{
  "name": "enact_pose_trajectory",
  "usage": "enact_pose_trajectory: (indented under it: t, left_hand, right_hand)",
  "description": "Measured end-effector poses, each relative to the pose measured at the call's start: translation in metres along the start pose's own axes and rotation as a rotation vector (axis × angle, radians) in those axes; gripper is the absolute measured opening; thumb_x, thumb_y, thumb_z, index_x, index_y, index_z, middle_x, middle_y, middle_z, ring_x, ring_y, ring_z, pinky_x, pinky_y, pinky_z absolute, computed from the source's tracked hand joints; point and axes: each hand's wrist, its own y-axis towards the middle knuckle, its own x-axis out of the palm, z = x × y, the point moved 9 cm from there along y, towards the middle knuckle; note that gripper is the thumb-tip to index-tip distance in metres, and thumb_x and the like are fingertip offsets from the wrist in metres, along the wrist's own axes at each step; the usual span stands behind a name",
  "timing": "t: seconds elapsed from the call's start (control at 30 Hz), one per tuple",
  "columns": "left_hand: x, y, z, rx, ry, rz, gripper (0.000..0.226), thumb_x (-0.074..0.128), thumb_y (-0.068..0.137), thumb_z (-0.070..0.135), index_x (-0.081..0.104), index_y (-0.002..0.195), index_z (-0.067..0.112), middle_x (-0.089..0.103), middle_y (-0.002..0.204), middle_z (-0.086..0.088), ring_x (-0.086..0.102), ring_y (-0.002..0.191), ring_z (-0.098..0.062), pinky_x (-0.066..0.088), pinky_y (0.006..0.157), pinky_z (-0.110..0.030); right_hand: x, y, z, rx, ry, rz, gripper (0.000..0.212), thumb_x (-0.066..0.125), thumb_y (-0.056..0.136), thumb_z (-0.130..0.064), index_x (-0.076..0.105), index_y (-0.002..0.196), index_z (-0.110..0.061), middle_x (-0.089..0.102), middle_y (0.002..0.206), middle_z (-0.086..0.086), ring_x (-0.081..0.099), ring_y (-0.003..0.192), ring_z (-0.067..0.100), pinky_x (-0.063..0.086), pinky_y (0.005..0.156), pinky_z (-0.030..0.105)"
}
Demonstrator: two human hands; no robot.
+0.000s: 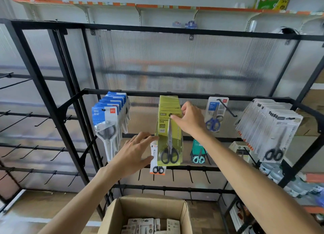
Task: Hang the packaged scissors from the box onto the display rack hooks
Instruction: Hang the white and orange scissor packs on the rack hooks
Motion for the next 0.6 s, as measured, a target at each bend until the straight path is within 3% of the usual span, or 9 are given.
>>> enact_pose_trajectory:
  t: [0.23, 0.4, 0.6]
  left_hand:
    - [-0.009, 0.008, -0.005, -0.001, -0.025, 0.041, 0.068, 0.066, 0.090, 0.036, 0.031, 0.148, 0.041, 0.035, 0.144, 0.010, 0.041, 0.133, -0.014, 0.039, 0.111, -0.038]
    - [-0.002, 0.009, -0.011, -0.020, -0.019, 0.025, 0.069, 0.066, 0.090, 0.036, 0.030, 0.148, 0.040, 0.033, 0.146, 0.010, 0.042, 0.132, -0.015, 0.041, 0.109, -0.038]
    - [-0.008, 0.013, -0.019, -0.013, -0.026, 0.046, 0.068, 0.068, 0.088, 0.034, 0.033, 0.146, 0.039, 0.037, 0.142, 0.009, 0.046, 0.129, -0.017, 0.044, 0.107, -0.042]
  right_hand:
    - [0.008, -0.004, 0.006, -0.008, 0.033, 0.015, 0.052, 0.080, 0.074, -0.054, 0.055, 0.102, -0.019, 0.059, 0.098, -0.006, 0.055, 0.085, 0.012, 0.044, 0.062, 0.022]
    - [0.009, 0.001, -0.003, 0.002, -0.003, 0.081, 0.049, 0.077, 0.082, -0.045, 0.054, 0.112, -0.015, 0.050, 0.105, -0.007, 0.048, 0.089, 0.010, 0.025, 0.056, 0.011]
    - [0.014, 0.007, -0.005, -0.044, -0.028, 0.113, 0.046, 0.078, 0.082, -0.044, 0.053, 0.109, -0.016, 0.051, 0.110, 0.000, 0.051, 0.085, 0.011, 0.028, 0.057, 0.010]
